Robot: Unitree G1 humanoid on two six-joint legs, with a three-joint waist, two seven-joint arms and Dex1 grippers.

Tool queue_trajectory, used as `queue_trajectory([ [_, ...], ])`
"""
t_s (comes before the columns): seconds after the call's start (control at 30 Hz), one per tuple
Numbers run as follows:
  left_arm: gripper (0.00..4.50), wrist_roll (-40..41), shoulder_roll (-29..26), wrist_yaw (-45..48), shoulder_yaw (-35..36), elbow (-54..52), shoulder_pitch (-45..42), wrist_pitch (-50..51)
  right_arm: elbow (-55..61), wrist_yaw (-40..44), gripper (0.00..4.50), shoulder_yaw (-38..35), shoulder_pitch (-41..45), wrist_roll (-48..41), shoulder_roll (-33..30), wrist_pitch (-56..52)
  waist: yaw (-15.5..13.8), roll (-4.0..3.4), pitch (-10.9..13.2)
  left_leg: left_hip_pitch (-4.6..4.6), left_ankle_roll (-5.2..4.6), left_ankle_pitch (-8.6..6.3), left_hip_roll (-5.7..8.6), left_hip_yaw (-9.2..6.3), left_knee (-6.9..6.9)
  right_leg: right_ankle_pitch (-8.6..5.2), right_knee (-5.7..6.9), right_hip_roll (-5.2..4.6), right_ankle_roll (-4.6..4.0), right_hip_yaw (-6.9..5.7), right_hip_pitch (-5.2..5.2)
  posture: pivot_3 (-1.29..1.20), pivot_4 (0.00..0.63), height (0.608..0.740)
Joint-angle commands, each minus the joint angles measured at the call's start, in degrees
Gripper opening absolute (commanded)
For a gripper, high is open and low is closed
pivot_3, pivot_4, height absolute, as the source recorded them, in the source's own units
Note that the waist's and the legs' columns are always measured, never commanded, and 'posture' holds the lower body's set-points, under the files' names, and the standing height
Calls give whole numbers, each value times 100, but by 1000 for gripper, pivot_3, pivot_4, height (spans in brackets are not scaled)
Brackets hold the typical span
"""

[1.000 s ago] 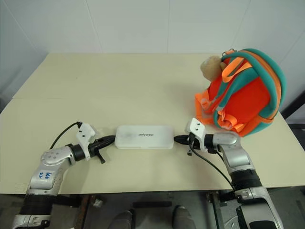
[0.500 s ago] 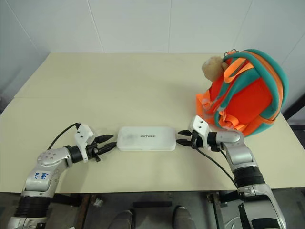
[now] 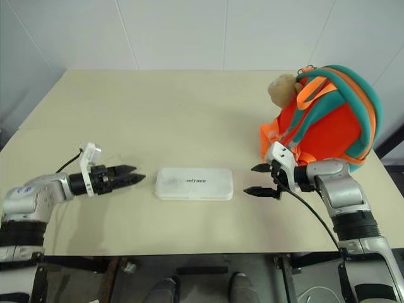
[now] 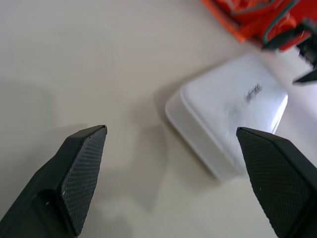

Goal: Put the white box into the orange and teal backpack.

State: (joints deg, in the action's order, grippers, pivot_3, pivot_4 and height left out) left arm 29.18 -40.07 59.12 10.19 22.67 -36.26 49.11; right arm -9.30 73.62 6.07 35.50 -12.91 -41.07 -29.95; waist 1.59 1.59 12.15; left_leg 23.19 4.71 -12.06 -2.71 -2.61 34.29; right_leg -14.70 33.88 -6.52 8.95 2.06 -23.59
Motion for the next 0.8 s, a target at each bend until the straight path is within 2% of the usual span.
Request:
queue_trajectory([
  [0.03,4486,248,9,315,-141,404,-316,748,450,88,4490,151,-124,-142,-104,-332,29,0,0,0,1,-1,0,0,0,0,0,0,1,0,0,0,150,740],
  [0.23,4486,166,-153,825,-1024,451,-506,1851,370,-111,4490,354,-2,-63,104,-409,26,1,0,0,2,-4,0,1,0,-4,3,0,1,1,-4,0,150,740],
  [0.3,4486,121,-173,896,-1161,448,-514,1868,306,-154,4490,386,39,-57,185,-352,28,0,-1,-1,2,-4,0,1,0,-4,3,0,0,0,-3,0,150,740],
  [0.5,4486,44,95,702,-1127,829,-643,1819,124,-331,4490,450,105,-42,478,-179,-3,0,-1,-1,2,-4,0,1,1,-5,3,-1,0,0,-2,0,150,740],
  [0.8,4486,160,360,949,-1290,952,-623,2243,71,-441,4490,490,150,7,784,217,-2,-1,-1,-2,3,-4,0,0,9,-4,6,-1,2,1,4,0,150,740],
])
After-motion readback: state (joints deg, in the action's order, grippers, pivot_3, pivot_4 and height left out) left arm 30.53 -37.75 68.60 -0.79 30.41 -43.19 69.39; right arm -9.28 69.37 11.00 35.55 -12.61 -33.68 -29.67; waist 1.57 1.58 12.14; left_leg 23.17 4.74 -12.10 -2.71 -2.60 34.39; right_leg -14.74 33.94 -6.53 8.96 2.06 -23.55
